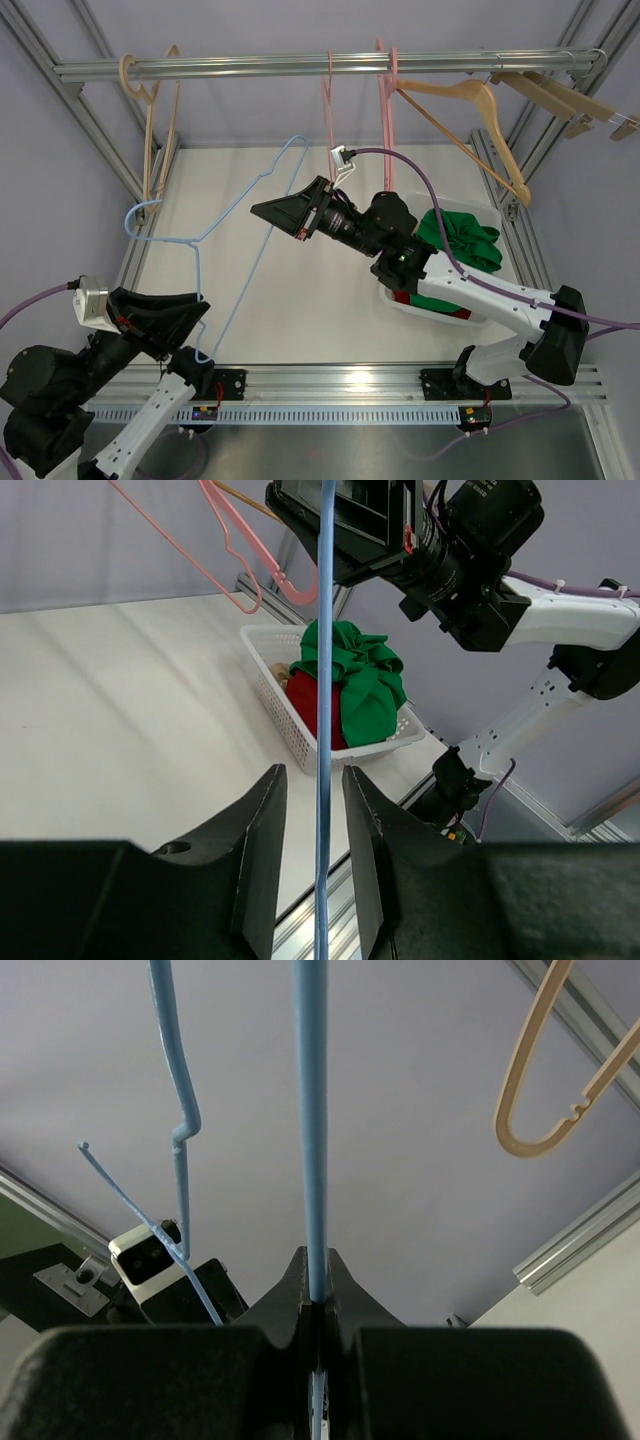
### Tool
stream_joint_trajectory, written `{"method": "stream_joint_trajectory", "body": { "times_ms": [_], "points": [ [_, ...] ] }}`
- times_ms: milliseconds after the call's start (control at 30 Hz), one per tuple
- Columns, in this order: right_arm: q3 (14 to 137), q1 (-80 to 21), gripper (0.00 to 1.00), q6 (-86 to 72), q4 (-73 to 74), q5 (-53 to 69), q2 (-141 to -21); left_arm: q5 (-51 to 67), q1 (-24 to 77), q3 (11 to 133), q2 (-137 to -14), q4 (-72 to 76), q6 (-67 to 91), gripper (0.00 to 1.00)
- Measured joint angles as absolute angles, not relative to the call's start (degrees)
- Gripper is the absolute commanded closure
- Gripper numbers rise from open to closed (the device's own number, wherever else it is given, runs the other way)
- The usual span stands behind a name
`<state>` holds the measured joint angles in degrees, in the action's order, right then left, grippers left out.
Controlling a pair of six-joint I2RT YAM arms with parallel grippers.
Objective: Remove the t-shirt from the hanger
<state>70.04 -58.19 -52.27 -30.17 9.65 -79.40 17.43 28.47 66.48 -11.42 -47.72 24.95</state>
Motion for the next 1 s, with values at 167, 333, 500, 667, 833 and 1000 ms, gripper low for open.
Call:
{"method": "stream_joint_trajectory", "body": {
  "times_ms": [167, 333, 500, 667, 833, 1000],
  "points": [
    [70.04, -58.13, 1.0, -52.29, -30.2, 10.66, -79.48, 18.13, 28.47, 66.22, -12.12, -47.35, 25.23, 1.0],
    [70.08, -57.95, 1.0, -52.42, -30.22, 10.74, -79.94, 18.06, 28.47, 66.24, -12.1, -47.09, 25.1, 1.0],
    [74.08, -57.78, 0.42, -51.13, -24.86, 12.08, -82.39, 10.63, 28.47, 68.36, -12.53, -51.46, 24.18, 1.0],
    [75.5, -57.78, 0.21, -47.79, -18.7, 13.06, -83.11, -1.06, 28.47, 74.0, -13.96, -56.77, 22.0, 1.0],
    [73.56, -57.78, 0.16, -43.46, -13.19, 11.6, -80.97, -7.2, 28.47, 76.73, -17.5, -58.65, 19.81, 1.0],
    [67.94, -57.78, 0.13, -38.98, -8.19, 8.82, -71.68, -8.75, 28.47, 76.82, -26.39, -60.07, 18.5, 1.0]
  ]
}}
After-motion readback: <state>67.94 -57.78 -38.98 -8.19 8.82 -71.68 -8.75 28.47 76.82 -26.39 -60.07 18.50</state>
